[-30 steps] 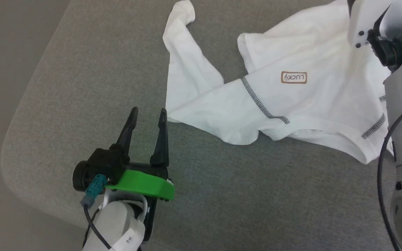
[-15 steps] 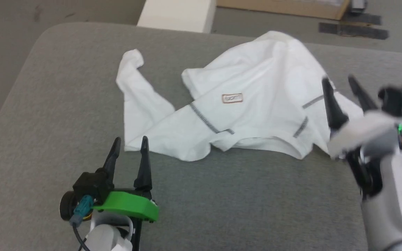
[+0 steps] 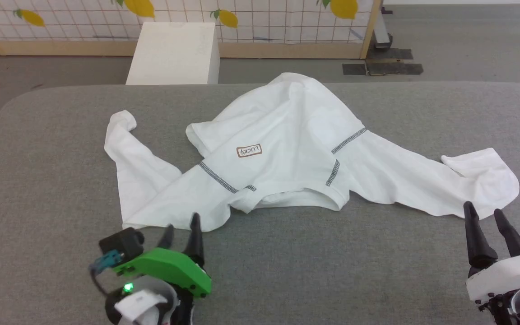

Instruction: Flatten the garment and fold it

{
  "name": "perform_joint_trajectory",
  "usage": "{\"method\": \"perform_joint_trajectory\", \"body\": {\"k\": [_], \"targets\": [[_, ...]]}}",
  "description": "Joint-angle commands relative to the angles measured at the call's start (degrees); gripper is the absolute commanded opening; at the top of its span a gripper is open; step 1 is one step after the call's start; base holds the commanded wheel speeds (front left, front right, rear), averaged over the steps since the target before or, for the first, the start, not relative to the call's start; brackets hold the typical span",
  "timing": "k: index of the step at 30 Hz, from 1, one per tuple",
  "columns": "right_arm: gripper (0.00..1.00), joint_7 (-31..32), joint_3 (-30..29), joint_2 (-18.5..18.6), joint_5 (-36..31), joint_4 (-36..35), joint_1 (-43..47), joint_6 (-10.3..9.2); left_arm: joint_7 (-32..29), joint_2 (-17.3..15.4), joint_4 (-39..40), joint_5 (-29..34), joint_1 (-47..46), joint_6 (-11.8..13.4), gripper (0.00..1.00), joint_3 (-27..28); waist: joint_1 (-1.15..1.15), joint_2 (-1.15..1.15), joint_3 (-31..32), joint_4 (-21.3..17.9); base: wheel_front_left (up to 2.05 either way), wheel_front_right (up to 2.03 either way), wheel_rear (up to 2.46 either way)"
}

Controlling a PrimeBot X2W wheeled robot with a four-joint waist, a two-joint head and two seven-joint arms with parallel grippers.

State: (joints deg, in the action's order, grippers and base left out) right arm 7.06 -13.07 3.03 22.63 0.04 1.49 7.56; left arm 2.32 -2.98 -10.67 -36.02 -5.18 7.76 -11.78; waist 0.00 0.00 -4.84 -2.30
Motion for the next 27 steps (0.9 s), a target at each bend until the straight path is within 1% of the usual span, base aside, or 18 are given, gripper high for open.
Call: {"method": "perform_joint_trajectory", "body": {"k": [1,3,6,9,11,15,16,17,18,22,27], "targets": [[1.0,0.05,0.12,-0.13,-0.21,-1.02,-0.21,-0.08,-3.55,0.1,-1.01,-1.78,-1.6,1.88,1.0,-0.9,0.0,0.0,-0.54,-0.46,0.0,0.0,0.0],[1.0,0.12,0.26,-0.14,-0.07,-1.89,-0.74,-0.08,-8.27,-0.02,-2.91,-1.77,-3.26,3.86,1.0,-2.0,0.0,0.0,-1.49,-0.57,0.0,0.0,0.0],[1.0,0.08,0.79,-0.14,0.0,-2.6,-1.51,-0.08,-11.24,-0.26,-5.5,-2.01,-5.51,5.06,1.0,-2.4,0.0,0.0,-2.95,-0.82,0.0,0.0,0.0],[1.0,-0.07,1.28,-0.14,0.06,-2.91,-1.8,-0.08,-11.68,-0.23,-8.43,-2.43,-8.09,6.04,1.0,-1.84,0.0,0.0,-4.46,-0.95,0.0,0.0,0.0],[1.0,-0.15,1.67,-0.14,0.19,-2.85,-1.91,-0.08,-11.85,-0.62,-10.64,-1.65,-9.73,6.83,1.0,-1.98,0.0,0.0,-5.27,-1.16,0.0,0.0,0.0],[1.0,-0.6,2.04,-0.14,0.31,-2.7,-2.31,-0.08,-11.73,-1.06,-13.7,-1.08,-12.17,6.74,1.0,-2.23,0.0,0.0,-6.31,-1.46,0.0,0.0,0.0],[1.0,-0.65,2.0,-0.14,0.16,-2.66,-2.39,-0.08,-11.82,-1.13,-14.4,-1.15,-12.47,6.47,0.9,-2.34,0.0,0.0,-6.46,-1.5,0.0,0.0,0.0],[1.0,-0.68,1.99,-0.14,0.08,-2.67,-2.49,-0.08,-11.75,-1.41,-14.86,-0.8,-12.68,6.19,0.22,-2.7,0.0,0.0,-6.58,-1.52,0.0,0.0,0.0],[1.0,-0.69,2.02,-0.14,-0.01,-2.71,-2.63,-0.08,-11.59,-1.56,-15.33,-0.64,-12.79,5.82,0.0,-2.97,0.0,0.0,-6.67,-1.52,0.0,0.0,0.0],[1.0,-0.58,2.26,-0.14,-0.48,-2.89,-2.95,-0.08,-11.25,-1.75,-16.35,-0.55,-12.24,5.03,0.0,-3.63,0.0,0.0,-6.56,-1.2,0.0,0.0,0.0],[1.0,0.46,3.38,-0.15,-1.74,-3.18,-2.46,-0.08,-8.73,-1.83,-15.06,-0.29,-11.33,3.54,0.0,-4.21,0.0,0.0,-5.91,-0.14,0.0,0.0,0.0]]}}
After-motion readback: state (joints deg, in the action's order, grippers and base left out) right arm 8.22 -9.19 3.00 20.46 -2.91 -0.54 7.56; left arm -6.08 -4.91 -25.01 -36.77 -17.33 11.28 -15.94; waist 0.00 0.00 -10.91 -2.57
